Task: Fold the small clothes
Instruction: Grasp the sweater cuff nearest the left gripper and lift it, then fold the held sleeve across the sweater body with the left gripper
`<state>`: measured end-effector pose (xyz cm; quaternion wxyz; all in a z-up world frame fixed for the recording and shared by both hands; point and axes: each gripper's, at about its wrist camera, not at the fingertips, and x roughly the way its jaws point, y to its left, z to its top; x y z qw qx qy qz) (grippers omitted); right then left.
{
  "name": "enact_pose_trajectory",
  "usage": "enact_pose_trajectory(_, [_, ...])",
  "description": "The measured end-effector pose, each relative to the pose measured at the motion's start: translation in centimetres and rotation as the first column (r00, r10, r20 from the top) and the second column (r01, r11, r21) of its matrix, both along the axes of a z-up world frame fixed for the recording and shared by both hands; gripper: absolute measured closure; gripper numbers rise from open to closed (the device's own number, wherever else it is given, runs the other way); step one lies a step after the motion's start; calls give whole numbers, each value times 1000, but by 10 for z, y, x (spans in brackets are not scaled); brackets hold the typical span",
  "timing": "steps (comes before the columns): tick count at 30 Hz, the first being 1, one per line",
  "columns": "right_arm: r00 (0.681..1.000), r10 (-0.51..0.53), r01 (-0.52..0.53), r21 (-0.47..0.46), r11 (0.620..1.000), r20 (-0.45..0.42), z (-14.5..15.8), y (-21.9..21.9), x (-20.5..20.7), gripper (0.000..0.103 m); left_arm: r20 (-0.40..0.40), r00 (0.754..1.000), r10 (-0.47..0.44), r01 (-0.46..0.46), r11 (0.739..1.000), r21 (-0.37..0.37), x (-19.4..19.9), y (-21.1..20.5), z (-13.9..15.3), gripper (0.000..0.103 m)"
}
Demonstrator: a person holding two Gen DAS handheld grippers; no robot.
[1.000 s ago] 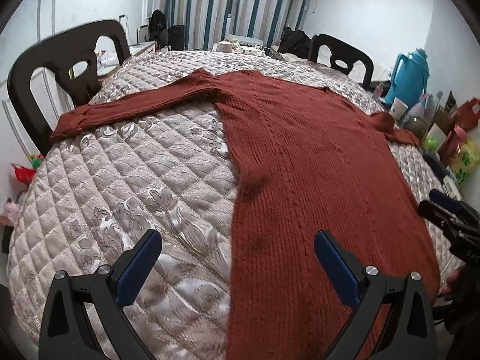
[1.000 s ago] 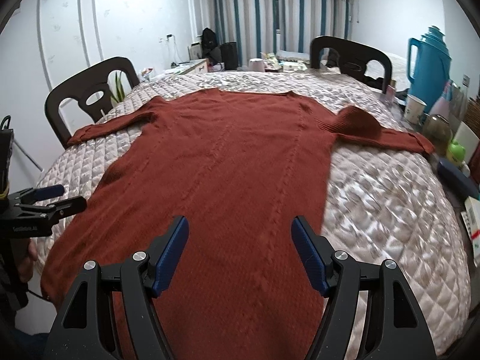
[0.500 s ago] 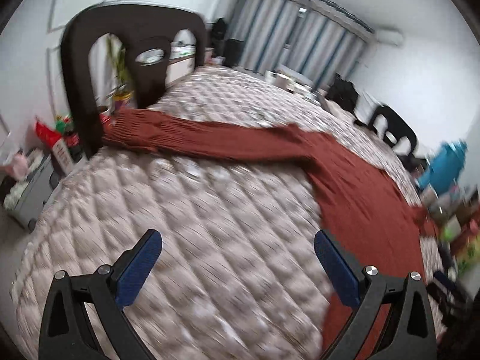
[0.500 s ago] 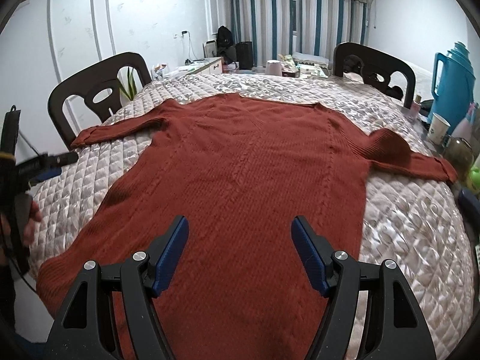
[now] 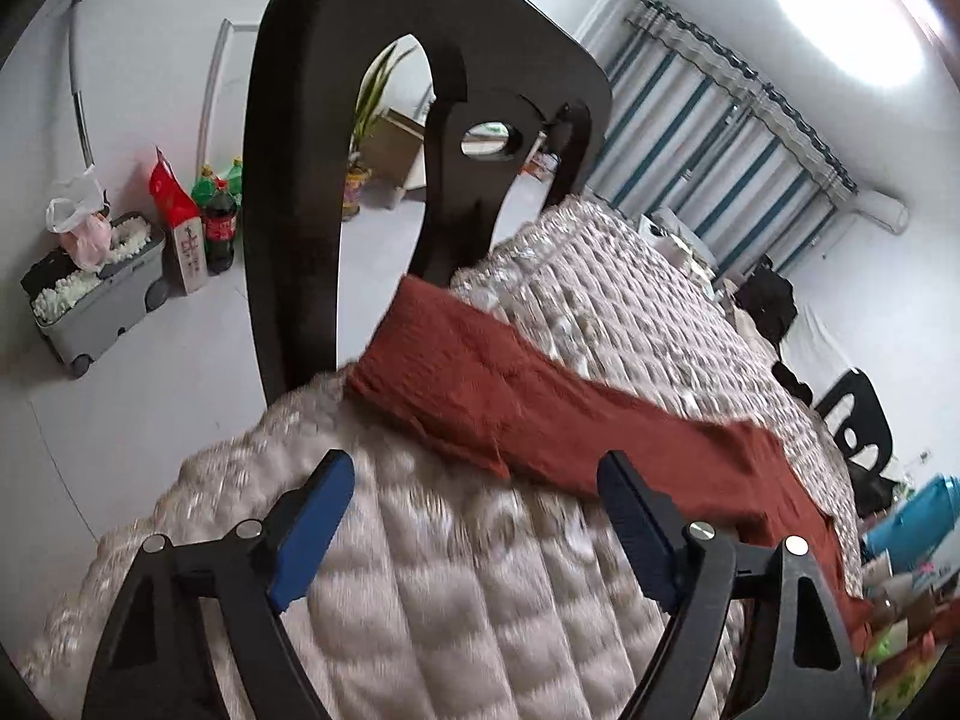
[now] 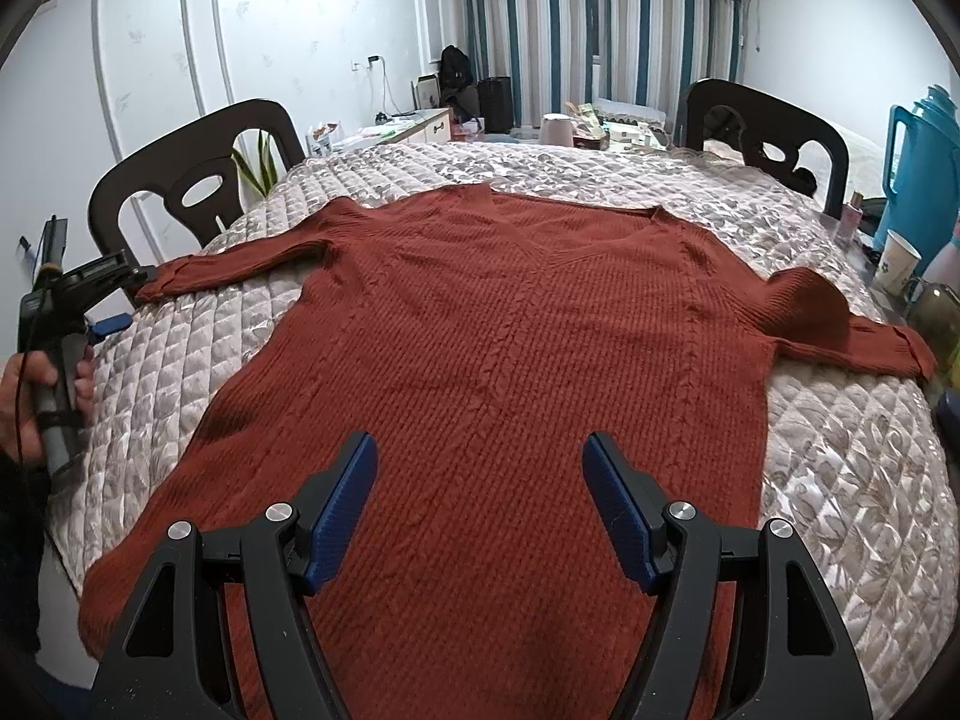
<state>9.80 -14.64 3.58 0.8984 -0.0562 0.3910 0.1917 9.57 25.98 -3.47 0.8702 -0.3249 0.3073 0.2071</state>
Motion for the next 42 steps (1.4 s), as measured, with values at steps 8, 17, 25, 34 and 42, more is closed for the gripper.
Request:
enact_pose_trajectory(8, [1000, -7, 7, 7, 1000, -6, -3, -1, 11, 32, -32, 998, 59, -57, 997, 50, 15, 13, 0, 45])
enact_pose_trajectory(17, [1000, -15, 15, 35, 999, -3, -3, -10, 13, 32, -1, 1000, 13, -13, 992, 123, 23, 3, 30, 93])
enact_pose_trajectory(25, [999, -47, 45, 72, 996, 13, 0, -26, 8, 32, 117, 962, -246, 211, 945, 251, 56, -74, 97, 94])
enact_pose_trajectory(34, [991, -131, 129, 87, 988, 11, 1, -56, 1, 32, 122, 720, -684, 628, 716, 305, 114, -237, 113, 94])
enact_pose_trajectory(42, [976, -213, 218, 134, 967, -46, -5, -90, 9, 32, -5, 456, -890, 885, 452, 110, 141, -313, 40, 91])
